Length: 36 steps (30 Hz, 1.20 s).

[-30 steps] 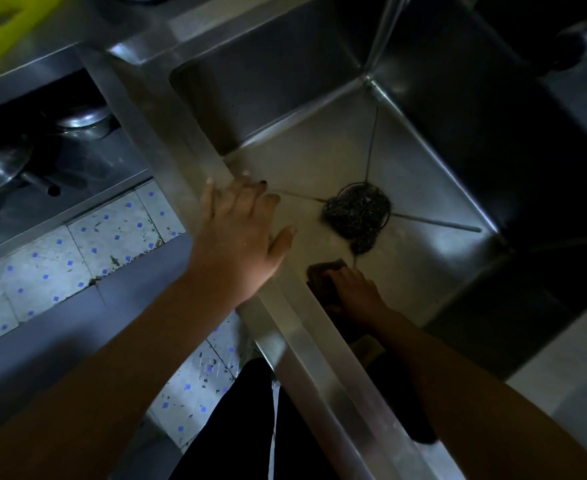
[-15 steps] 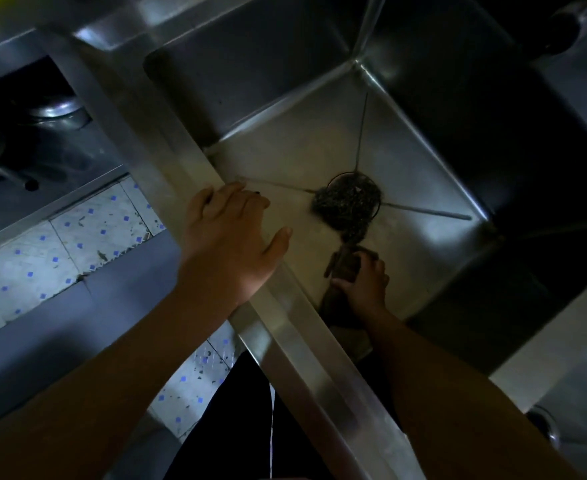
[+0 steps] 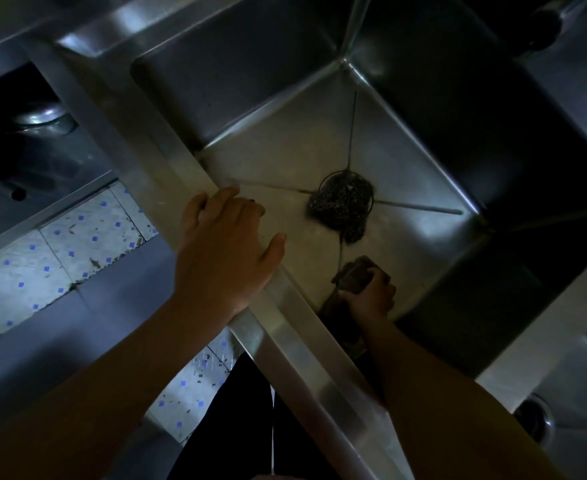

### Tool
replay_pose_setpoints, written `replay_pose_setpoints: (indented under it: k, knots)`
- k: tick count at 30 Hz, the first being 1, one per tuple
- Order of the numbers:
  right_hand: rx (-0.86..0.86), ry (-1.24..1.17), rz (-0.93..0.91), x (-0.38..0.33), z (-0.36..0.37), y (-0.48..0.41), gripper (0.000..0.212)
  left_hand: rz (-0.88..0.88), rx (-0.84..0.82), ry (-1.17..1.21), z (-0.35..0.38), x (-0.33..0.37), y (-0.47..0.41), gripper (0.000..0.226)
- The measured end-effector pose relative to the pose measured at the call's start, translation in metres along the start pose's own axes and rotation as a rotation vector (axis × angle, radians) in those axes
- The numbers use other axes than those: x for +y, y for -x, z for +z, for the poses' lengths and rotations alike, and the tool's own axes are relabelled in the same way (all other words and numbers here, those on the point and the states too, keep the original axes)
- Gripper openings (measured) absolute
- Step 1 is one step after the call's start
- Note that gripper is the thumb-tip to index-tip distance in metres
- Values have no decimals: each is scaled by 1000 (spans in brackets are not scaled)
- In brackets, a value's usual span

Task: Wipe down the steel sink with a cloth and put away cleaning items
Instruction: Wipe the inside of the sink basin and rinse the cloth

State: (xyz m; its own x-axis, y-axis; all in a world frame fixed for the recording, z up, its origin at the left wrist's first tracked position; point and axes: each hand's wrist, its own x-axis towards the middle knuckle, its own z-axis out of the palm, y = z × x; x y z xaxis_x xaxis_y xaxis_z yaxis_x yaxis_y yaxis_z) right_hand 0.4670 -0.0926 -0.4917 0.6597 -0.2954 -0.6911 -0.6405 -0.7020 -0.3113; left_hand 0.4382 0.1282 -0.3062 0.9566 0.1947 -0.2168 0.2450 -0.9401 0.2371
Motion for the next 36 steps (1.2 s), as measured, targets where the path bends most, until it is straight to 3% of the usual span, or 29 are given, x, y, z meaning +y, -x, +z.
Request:
replay_pose_setpoints:
  k: [9,18,23,27,36]
  knots:
    - [112,-198,79,-17,-29,-35,72,40,59,2,1,-2,3,50]
    - [0,-41,41,-4,10,11,74,35,42,11,1,-1,2,44]
    - [56,-4,-48,-16,-6,-17,71,34,48,5,2,-2,2,39]
    - [127,-28,13,-23,-25,-36,71,54,74,-4,4,-2,3,35]
    - [108,54,66,-12,-6,-19,75,51,95,6,4,-1,4,36]
